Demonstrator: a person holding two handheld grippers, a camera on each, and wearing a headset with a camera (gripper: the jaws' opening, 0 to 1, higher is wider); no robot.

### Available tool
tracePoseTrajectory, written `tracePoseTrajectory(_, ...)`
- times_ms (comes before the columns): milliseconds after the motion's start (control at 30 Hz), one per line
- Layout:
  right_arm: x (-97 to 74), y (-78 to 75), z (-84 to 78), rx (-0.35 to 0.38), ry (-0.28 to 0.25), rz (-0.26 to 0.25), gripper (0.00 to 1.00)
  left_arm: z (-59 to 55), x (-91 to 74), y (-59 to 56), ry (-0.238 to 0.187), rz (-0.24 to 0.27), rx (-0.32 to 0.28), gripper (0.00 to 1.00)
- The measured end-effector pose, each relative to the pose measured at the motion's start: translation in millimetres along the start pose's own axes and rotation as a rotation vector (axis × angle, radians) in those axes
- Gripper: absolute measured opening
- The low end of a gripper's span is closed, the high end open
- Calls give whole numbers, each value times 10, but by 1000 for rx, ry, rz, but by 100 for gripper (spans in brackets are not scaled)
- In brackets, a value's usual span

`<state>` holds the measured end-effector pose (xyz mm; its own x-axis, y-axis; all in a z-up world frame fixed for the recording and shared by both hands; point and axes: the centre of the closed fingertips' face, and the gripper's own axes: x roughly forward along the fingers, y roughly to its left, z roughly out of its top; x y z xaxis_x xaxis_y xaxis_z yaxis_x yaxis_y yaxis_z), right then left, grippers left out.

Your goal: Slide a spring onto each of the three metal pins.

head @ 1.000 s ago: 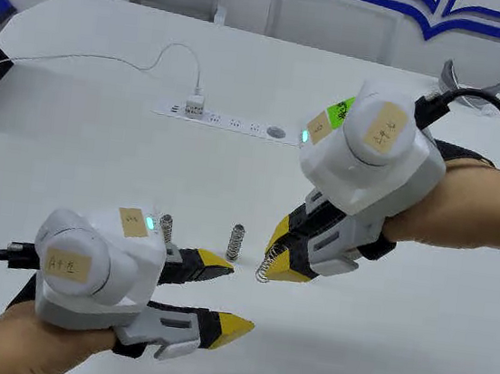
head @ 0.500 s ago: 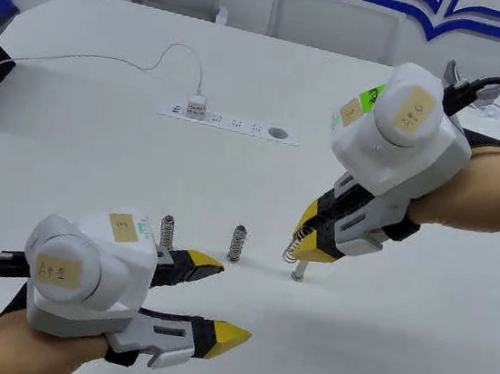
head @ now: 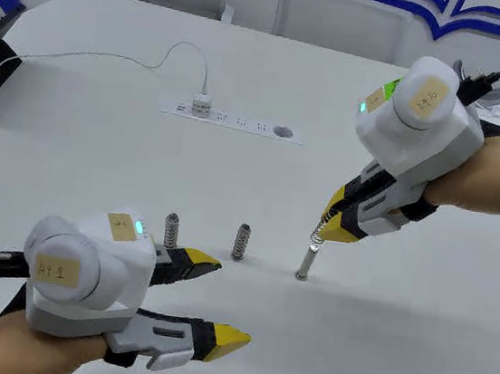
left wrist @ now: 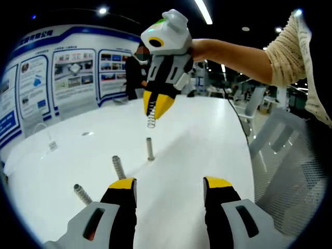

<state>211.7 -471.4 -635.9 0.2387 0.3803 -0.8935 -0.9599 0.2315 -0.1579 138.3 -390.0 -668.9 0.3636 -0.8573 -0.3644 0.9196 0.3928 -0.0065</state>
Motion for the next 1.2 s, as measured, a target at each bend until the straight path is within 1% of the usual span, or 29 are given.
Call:
tracePoseTrajectory(200, 93, -70, -97, 28, 23, 2, 12, -9, -5, 7, 0, 5, -7, 53)
tracePoseTrajectory(433, 182, -47, -133, 54, 27, 20, 12, -34, -16, 23, 1, 10, -14, 54)
tracePoseTrajectory(733, 246, -10, -137, 60, 36, 35, 12, -49, -16, 29, 7, 12, -17, 53)
tracePoseTrajectory(1200, 447, 29, -217, 63, 75, 44, 12, -56, -26, 43, 9, 17, -19, 52)
